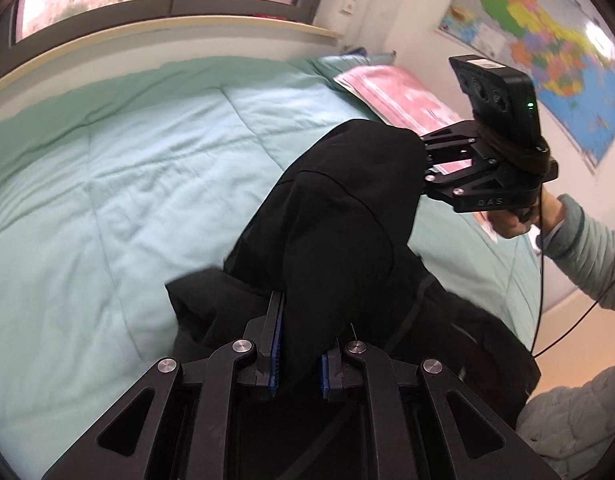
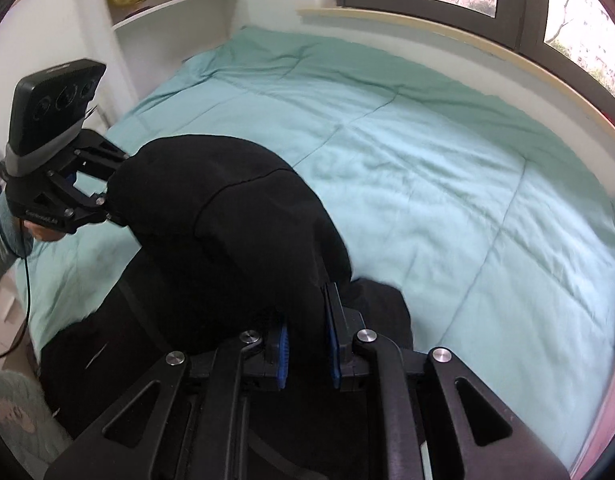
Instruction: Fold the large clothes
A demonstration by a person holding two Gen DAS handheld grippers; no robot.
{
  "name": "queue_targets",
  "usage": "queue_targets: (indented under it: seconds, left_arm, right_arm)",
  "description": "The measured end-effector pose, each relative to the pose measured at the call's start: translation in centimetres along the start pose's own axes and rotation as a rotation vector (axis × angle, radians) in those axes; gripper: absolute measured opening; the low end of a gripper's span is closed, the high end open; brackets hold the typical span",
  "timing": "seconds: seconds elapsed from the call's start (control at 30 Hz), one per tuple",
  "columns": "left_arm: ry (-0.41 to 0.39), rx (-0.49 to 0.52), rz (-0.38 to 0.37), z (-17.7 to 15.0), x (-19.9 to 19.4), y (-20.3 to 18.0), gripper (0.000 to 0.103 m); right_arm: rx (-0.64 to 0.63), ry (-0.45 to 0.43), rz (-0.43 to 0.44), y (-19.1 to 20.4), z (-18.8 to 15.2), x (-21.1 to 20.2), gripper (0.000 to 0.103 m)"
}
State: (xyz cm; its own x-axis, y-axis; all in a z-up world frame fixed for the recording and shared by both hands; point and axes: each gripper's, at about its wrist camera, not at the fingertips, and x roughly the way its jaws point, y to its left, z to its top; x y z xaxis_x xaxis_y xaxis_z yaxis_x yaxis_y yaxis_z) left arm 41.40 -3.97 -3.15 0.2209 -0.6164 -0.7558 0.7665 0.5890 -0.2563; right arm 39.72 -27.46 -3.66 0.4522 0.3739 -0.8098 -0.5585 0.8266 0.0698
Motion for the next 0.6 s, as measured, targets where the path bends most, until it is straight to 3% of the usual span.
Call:
queue_targets:
  seconds: [0.27,0.5,0.6]
  left_arm:
    - [0.052,-0.011,0.027,-8.0,0.2,-6.2,0.015]
    - [0.025,-0.044,0.112,-15.4,4.2,-7.5,0.020]
    - [0.005,-0.013,0.160,-18.1,6.3,-8.1,0.022]
  right_arm:
    - [-0.071,0.041,-0.079,7.8,-7.5,-2.3,0.019]
    - [-0.066,0.037,-0.132,10.6,-15.0,2.3,0.019]
    - [-0.047,0.040,-0.143,10.8,-18.0,4.4,0.019]
